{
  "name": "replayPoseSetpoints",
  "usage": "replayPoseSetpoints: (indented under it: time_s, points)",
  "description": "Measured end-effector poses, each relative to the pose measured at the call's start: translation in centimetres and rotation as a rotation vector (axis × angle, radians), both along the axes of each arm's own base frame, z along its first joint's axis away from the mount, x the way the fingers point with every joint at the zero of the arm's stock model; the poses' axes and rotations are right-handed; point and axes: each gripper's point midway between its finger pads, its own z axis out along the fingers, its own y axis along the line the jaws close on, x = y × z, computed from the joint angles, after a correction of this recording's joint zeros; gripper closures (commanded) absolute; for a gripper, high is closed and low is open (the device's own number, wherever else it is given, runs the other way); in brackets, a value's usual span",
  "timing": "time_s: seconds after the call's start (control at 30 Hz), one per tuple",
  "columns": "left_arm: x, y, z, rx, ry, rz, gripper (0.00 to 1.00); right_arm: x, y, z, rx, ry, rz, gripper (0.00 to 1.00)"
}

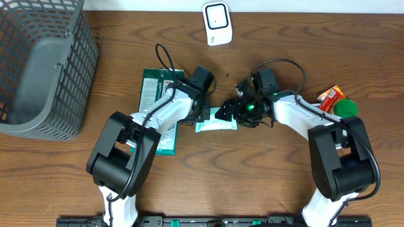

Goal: Scan the item barcode
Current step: 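Grasp the light-green wipes pack with the right gripper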

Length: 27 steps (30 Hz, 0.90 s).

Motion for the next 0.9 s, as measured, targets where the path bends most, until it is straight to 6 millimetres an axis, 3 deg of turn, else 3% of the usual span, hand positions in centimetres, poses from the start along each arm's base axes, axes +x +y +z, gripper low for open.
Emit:
replayPoseSetpoints:
  time_s: [0.13, 0.43, 0.8, 0.9]
  points:
    - [0.0, 0.0, 0.0, 0.0, 0.0, 0.0, 0.83, -0.4, 1.2, -0.1, 0.006, -0.007, 0.026, 0.39]
    - [0.0, 0.0, 0.0, 0.001, 0.0, 0.0, 0.83, -0.5, 0.9, -0.9, -0.019, -0.002, 0.018, 0.74]
    - [0.0, 0.0, 0.0, 0.0, 0.0, 0.0, 0.83, -0.7, 0.6, -0.9, -0.014, 0.017, 0.013, 0.79]
    - [0.1, 0.0, 0.0, -0.002, -0.003, 0.0, 0.83, -0.7, 0.6, -0.8, -0.011, 0.022, 0.011, 0.87]
